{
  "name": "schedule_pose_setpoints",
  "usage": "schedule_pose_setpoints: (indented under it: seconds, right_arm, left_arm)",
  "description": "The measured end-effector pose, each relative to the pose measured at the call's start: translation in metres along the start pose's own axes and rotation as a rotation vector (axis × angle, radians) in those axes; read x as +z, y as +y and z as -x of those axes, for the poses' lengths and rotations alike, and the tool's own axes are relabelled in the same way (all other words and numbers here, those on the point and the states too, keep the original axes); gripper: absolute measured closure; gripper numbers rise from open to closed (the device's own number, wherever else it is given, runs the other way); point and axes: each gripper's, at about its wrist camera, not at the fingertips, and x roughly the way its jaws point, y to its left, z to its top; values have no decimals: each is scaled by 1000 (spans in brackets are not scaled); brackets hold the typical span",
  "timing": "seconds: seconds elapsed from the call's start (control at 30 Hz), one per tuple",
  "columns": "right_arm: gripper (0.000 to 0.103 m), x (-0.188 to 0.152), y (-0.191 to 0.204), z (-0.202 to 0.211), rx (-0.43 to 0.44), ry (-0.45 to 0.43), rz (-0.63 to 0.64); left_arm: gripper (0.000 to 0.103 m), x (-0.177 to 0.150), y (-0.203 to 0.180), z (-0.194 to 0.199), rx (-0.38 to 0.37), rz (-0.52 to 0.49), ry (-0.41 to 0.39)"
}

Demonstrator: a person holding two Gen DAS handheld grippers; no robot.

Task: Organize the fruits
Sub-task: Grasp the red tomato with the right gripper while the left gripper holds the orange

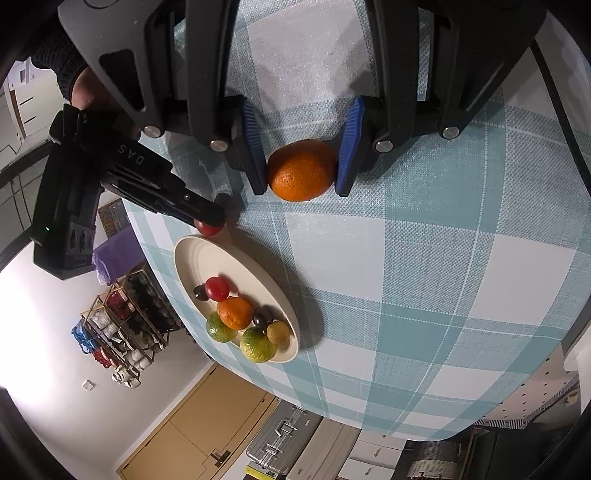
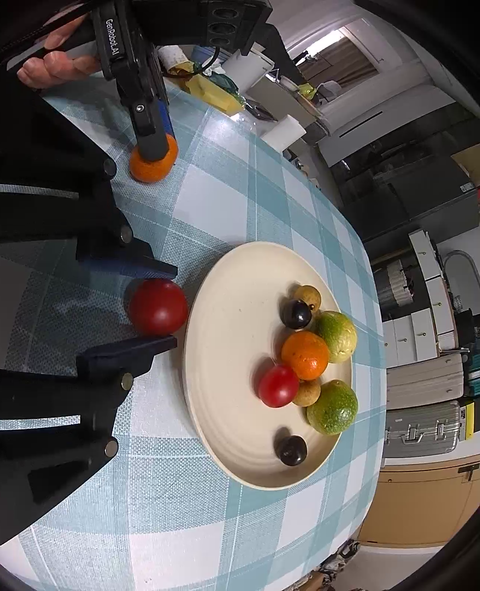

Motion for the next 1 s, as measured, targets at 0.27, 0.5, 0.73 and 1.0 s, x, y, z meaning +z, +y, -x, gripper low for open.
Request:
schedule_pose_setpoints:
  seconds: [0.27,0.5,0.73,1.0]
  right_arm:
    - [73,-5,0,11,34,-38,20]
    - [73,-8,-5,23,67,-61,16]
    - [73,-7,-8,36,93,-98,26]
    - [73,1,-25,48,115,-130,-3]
  left_arm:
    - [68,0,-5,1,18,-4,-3]
    - [68,4,-16,2,29,-29,-5]
    - [68,15,-28,-1,35,-48,-9]
    - [68,40,-36,-9,51,-10,-46]
